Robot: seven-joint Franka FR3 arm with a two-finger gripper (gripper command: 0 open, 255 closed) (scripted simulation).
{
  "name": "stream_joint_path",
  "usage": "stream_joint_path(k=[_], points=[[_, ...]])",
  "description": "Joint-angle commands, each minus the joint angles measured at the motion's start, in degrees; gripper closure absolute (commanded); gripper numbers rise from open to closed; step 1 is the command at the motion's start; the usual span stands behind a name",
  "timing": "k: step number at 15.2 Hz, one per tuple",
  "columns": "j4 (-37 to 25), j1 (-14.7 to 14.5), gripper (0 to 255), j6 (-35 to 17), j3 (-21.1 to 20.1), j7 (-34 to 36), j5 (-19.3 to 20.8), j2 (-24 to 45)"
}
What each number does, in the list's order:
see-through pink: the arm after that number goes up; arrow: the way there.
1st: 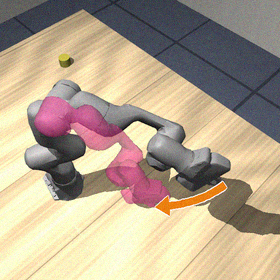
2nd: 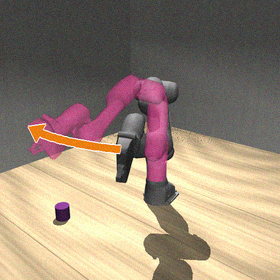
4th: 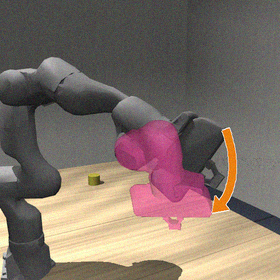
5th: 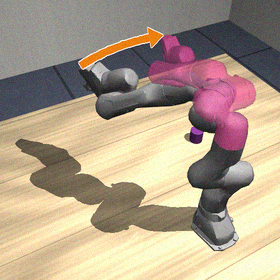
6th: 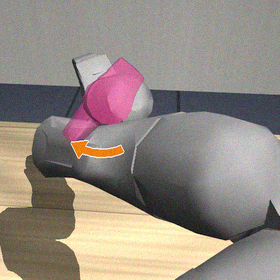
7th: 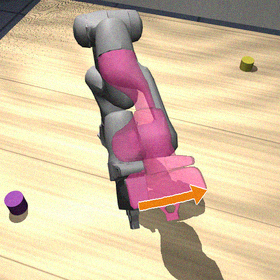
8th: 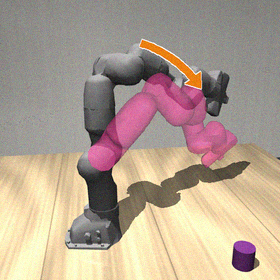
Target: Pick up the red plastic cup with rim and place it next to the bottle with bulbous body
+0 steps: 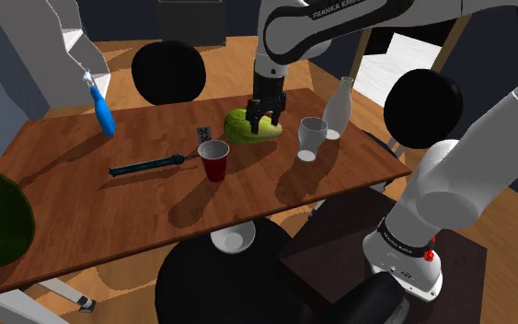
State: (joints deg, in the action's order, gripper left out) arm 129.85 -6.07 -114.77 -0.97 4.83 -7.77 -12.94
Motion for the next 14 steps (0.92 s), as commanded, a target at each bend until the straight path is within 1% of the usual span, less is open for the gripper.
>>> stream_joint_path(k=[1,9,14], points=[[-2.68,-0.75,0,-2.17,-0.59,0.38,-1.38,4.36],[-14.24,-2.77,0,-7.93,-2.46,0.63,-5.89,20.02],[-13.09,-3.09,0,-10.80,-2.77,0.47,-6.25,21.66]])
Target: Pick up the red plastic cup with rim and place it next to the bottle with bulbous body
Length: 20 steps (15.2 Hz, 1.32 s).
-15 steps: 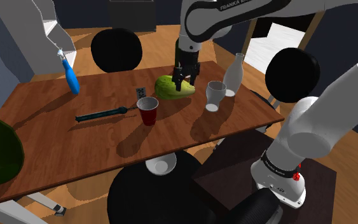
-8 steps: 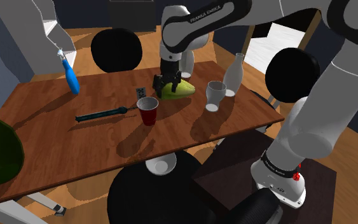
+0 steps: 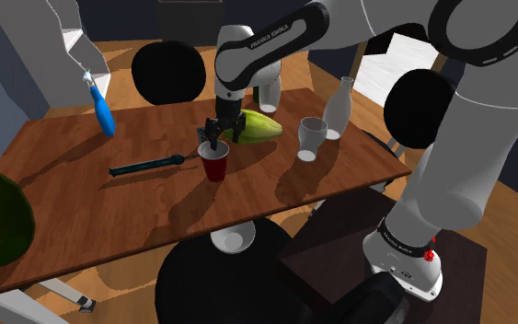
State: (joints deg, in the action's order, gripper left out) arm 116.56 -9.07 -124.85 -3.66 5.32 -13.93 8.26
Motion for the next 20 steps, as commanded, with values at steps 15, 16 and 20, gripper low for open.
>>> stream_joint_path(k=[15,16,20], points=[[1.24,-0.36,255,-3.19,-0.31,-0.19,-0.37,1.86],[1.24,-0.36,255,-3.19,-0.31,-0.19,-0.37,1.86],[1.24,-0.36,255,-3.18,-0.31,-0.19,-0.37,1.86]])
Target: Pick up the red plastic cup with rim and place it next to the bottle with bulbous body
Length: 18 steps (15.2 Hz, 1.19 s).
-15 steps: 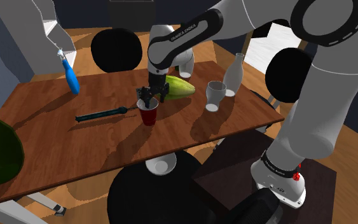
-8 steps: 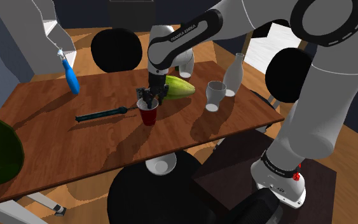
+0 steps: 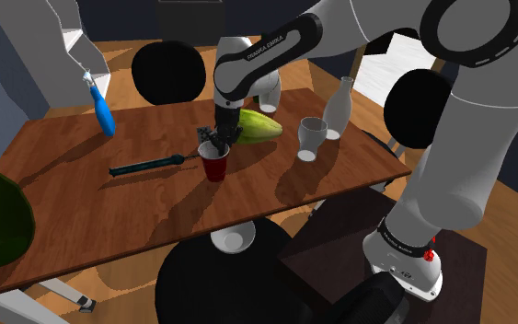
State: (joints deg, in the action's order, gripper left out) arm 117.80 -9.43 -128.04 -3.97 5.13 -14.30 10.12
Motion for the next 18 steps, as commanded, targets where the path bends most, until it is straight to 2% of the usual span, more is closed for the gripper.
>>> stream_joint_path(k=[1,18], points=[[0.00,0.00,255,-0.01,0.00,0.00,0.00,0.00],[-6.67,0.24,255,11.84,0.31,2.62,1.33,-5.38]])
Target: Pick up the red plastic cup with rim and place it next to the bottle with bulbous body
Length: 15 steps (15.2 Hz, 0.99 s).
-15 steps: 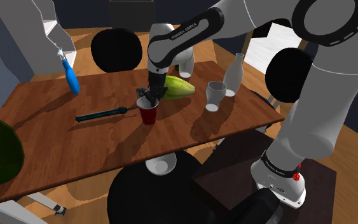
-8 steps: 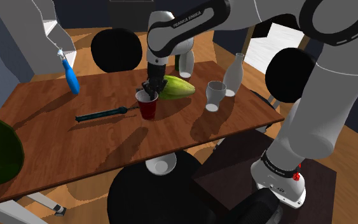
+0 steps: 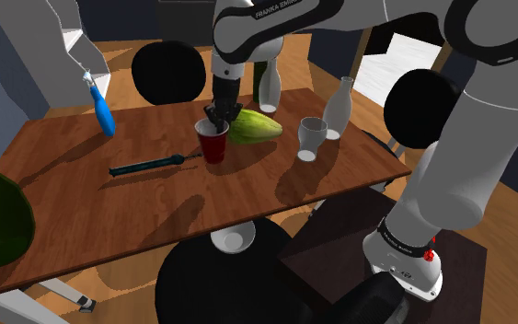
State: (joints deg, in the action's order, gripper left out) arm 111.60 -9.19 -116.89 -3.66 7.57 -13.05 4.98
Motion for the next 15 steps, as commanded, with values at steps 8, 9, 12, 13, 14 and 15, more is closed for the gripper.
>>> stream_joint_path(k=[8,9,12,13,14,15], points=[[-4.89,0.11,255,6.44,0.11,1.32,0.52,-1.66],[-5.50,0.13,255,7.17,0.12,1.47,0.57,-1.78],[-7.43,0.17,255,9.36,0.16,1.89,0.71,-2.09],[-8.10,0.18,255,10.09,0.17,2.03,0.75,-2.17],[-8.78,0.20,255,10.83,0.19,2.17,0.79,-2.23],[-9.48,0.21,255,11.57,0.20,2.31,0.83,-2.28]])
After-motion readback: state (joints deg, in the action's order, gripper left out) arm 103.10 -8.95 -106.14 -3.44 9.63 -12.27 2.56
